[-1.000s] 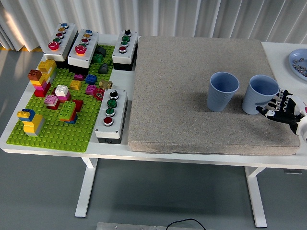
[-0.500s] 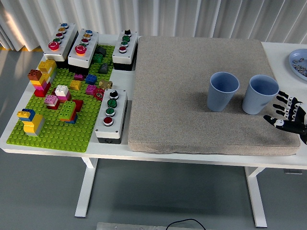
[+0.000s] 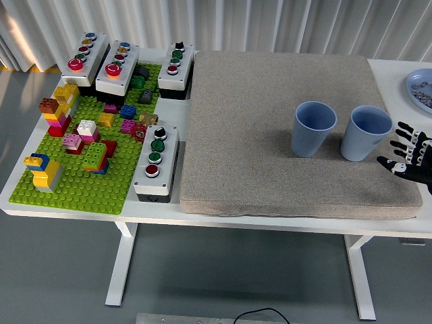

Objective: Pick cup pour cup place

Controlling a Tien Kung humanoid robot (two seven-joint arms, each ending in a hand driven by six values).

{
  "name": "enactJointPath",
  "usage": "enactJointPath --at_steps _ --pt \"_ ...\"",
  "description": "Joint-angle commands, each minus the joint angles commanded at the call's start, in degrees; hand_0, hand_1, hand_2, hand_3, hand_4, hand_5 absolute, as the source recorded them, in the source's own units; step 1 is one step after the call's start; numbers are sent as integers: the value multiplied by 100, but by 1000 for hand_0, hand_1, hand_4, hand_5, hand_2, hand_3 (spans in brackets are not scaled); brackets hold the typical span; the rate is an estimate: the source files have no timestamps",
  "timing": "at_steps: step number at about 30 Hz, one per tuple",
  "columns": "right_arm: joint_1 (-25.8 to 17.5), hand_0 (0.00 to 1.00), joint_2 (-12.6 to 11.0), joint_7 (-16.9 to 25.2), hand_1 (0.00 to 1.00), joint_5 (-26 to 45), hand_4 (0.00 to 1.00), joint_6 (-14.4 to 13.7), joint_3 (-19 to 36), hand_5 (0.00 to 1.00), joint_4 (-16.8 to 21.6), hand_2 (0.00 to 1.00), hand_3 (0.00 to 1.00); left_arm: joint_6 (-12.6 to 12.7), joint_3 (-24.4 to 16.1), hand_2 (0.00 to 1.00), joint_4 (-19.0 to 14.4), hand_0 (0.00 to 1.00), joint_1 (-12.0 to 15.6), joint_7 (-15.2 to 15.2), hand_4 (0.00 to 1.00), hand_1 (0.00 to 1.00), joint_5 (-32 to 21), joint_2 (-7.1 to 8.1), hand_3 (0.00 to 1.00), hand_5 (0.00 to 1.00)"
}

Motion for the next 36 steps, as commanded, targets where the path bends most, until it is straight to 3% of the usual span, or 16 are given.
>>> enactJointPath --at_steps 14,19,25,28,29,33,36 --pt "417 930 -324 -48 877 305 850 47 344 262 652 955 945 7 -198 821 0 730 -15 15 506 778 194 6 682 957" --pt "532 928 -293 -50 877 315 852 34 417 267 780 952 941 9 -184 821 0 730 -4 16 507 778 175 8 684 958" --pt "593 927 -201 -55 877 311 849 32 390 263 667 950 938 11 -96 821 0 731 6 9 507 778 92 6 683 958" --pt "739 927 -124 170 877 617 849 -172 425 263 557 950 938 10 -48 821 0 731 9 3 507 778 47 6 683 958" --pt "816 842 -80 378 790 841 830 -307 449 268 503 799 831 9 -28 821 0 731 10 1 507 778 31 6 683 958" --pt "1092 842 109 1014 790 1846 830 -579 634 268 323 799 831 8 12 821 0 731 23 -2 507 778 -9 5 683 958" --pt "1242 836 193 1095 775 2471 843 -659 766 288 261 770 812 6 33 821 0 731 25 -7 507 778 -27 6 684 958"
